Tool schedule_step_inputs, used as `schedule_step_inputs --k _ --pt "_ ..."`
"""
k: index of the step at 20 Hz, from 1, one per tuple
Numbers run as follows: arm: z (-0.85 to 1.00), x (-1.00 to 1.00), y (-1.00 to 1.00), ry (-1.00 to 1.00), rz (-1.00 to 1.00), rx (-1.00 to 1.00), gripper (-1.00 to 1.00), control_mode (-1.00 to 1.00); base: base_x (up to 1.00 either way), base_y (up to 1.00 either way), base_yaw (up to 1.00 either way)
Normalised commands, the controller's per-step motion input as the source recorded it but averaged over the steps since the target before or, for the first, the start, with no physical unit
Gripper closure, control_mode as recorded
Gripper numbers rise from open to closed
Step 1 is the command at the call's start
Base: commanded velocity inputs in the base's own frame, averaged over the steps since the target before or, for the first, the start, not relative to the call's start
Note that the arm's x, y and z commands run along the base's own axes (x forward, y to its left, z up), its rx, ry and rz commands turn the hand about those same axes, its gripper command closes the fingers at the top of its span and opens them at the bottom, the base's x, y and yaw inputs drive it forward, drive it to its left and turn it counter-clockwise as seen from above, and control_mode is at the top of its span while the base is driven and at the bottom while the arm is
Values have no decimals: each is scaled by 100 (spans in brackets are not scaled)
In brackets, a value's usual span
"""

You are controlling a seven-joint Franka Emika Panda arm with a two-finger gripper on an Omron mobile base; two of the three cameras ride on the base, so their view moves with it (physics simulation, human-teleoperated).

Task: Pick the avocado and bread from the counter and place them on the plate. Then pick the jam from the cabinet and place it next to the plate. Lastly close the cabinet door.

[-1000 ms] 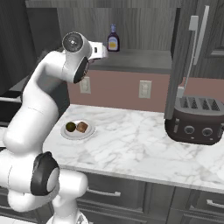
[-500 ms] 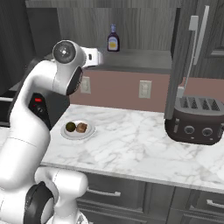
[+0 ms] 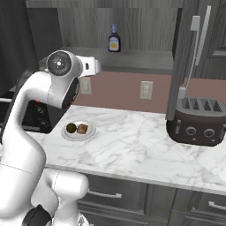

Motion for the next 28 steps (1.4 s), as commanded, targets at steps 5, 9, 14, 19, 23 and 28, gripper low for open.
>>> schedule_step_inputs --k 5,9,14,19,23,28 --pt "-39 -25 0 0 4 -1 100 -100 0 0 0" --pt "-48 -6 -4 0 5 -5 100 -100 0 0 0" --pt "-53 0 -6 0 6 -7 100 -100 0 0 0" --pt "-45 0 -5 0 3 -5 100 -100 0 0 0" --pt "-43 0 -4 0 2 -5 100 -100 0 0 0" --pt "-30 4 -4 0 2 -3 100 -100 0 0 0"
